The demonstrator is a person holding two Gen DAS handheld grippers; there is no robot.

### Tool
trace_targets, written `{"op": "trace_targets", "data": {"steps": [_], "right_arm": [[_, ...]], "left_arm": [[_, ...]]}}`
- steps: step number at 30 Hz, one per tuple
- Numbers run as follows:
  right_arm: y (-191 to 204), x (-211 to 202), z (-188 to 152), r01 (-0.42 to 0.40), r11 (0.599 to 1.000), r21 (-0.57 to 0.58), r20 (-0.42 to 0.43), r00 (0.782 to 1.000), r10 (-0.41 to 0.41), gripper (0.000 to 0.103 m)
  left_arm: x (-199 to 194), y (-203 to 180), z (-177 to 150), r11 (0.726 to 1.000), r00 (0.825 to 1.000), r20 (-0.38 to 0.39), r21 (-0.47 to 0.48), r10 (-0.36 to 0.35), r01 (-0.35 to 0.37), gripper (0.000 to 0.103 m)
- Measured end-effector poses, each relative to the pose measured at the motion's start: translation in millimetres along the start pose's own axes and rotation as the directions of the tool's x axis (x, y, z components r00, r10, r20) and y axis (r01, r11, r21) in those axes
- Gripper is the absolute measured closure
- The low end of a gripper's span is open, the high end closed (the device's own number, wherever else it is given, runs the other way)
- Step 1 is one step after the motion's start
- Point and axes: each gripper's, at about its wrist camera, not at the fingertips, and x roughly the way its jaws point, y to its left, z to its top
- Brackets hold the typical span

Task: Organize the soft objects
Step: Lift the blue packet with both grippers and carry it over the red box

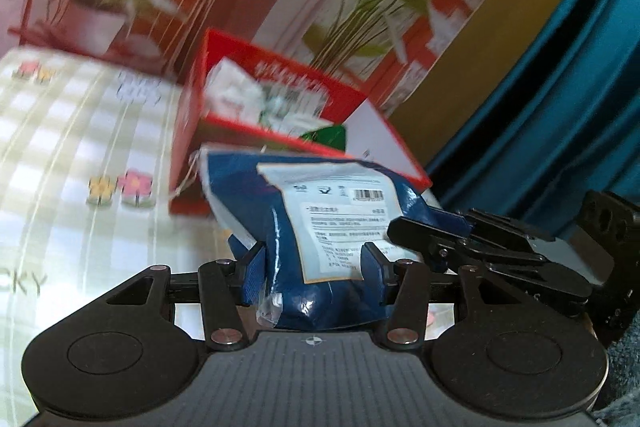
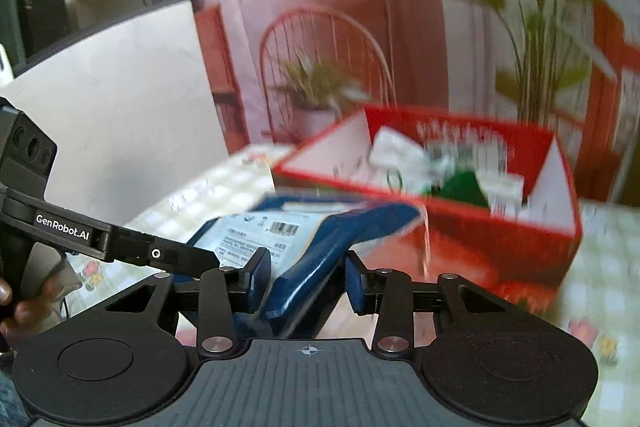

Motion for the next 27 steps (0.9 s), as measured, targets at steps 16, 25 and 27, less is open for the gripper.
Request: {"op": "trace_targets", "data": {"steps": [16,25,27], "right_arm": [[3.5,-10.5,13.9,0.002,0.999,-0.038,0.020,1.000,-0.001,0.070],[0.5,-27.8,49.3,0.024,0.994,-0.103,0.122,0.992,-0.012,0.070],[-1.4,-29.9,56.8,0.035,0.993,-0.115,0.137,0.990,-0.018,0.071]], "left_arm": [[-13.1,-3.8,11.2,0.999,0.998,0.049,0.003,-0.042,0.042,0.063],[-20.9,-29.9,46.5,0.994,0.988,0.145,0.104,-0.057,0.043,0.063],[-20.6,-35.8,55.4,0.991,0.985,0.163,0.125,-0.057,0.037,0.063]]}}
